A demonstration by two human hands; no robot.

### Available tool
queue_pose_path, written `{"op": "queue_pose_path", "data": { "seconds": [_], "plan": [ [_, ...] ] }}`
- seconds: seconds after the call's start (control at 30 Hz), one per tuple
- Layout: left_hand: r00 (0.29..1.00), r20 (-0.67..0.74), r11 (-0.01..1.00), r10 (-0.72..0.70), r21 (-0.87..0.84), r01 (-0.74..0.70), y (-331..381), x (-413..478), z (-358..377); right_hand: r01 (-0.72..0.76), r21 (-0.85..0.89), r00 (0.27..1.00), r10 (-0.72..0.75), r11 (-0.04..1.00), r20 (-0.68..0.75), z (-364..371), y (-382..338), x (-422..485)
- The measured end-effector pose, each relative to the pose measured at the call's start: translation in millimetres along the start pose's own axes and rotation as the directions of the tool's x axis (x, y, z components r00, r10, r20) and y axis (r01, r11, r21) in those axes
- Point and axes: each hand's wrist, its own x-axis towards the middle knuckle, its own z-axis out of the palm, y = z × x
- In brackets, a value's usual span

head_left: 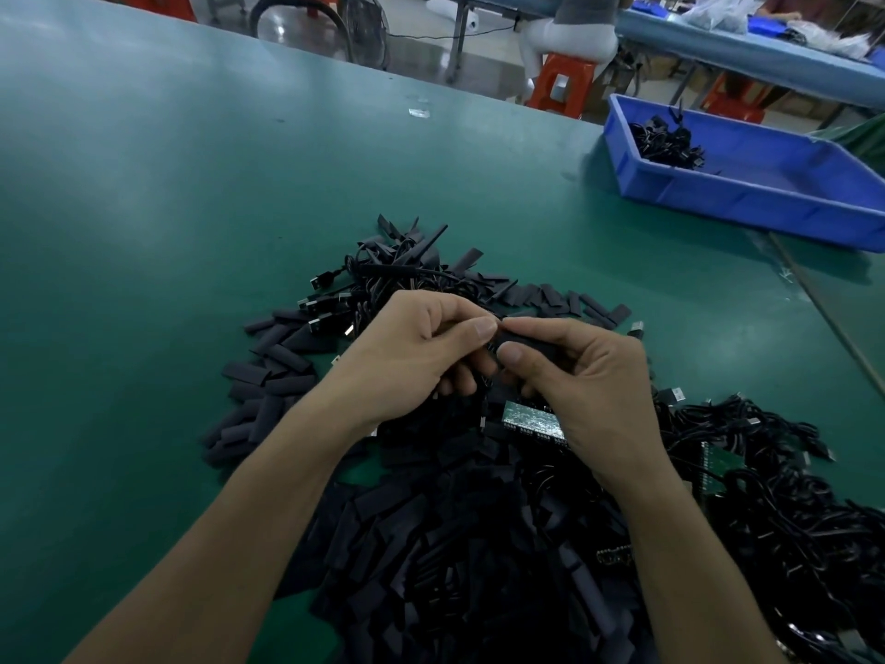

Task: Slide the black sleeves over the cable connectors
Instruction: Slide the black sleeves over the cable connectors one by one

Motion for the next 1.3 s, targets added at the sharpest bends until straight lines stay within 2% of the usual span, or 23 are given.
{"op": "queue_pose_path", "data": {
  "seconds": [0.2, 0.4, 0.63, 0.8, 1.03, 1.3],
  "plan": [
    [0.995, -0.073, 0.993, 0.061, 0.104, -0.053, -4.0, 0.3, -3.2, -0.007, -0.021, 0.997, 0.005, 1.000, -0.082, -0.8, 5.3, -0.5],
    [0.977, -0.170, 0.984, 0.125, 0.147, -0.100, -5.8, 1.4, -1.7, 0.003, -0.041, 0.996, -0.006, 0.999, -0.089, -1.8, 6.5, -0.2],
    [0.981, -0.126, 0.969, 0.145, 0.220, -0.115, -5.9, 1.6, -1.9, -0.008, -0.057, 1.000, 0.007, 0.998, -0.020, -5.2, 3.6, 1.0],
    [0.988, -0.101, 0.977, 0.119, 0.188, -0.099, -6.7, 2.6, -3.0, 0.008, -0.078, 1.000, -0.009, 0.997, -0.018, -5.7, 6.2, 1.7],
    [0.985, -0.139, 0.995, 0.103, 0.006, -0.103, -6.4, 1.2, 0.9, 0.028, -0.030, 0.998, -0.030, 0.999, -0.053, -4.7, 8.5, 1.0],
    [0.990, -0.085, 0.991, 0.116, 0.074, -0.110, -7.6, 2.0, -2.5, 0.000, -0.038, 1.000, 0.001, 0.999, 0.007, -5.4, 7.6, 0.8]
  ]
}}
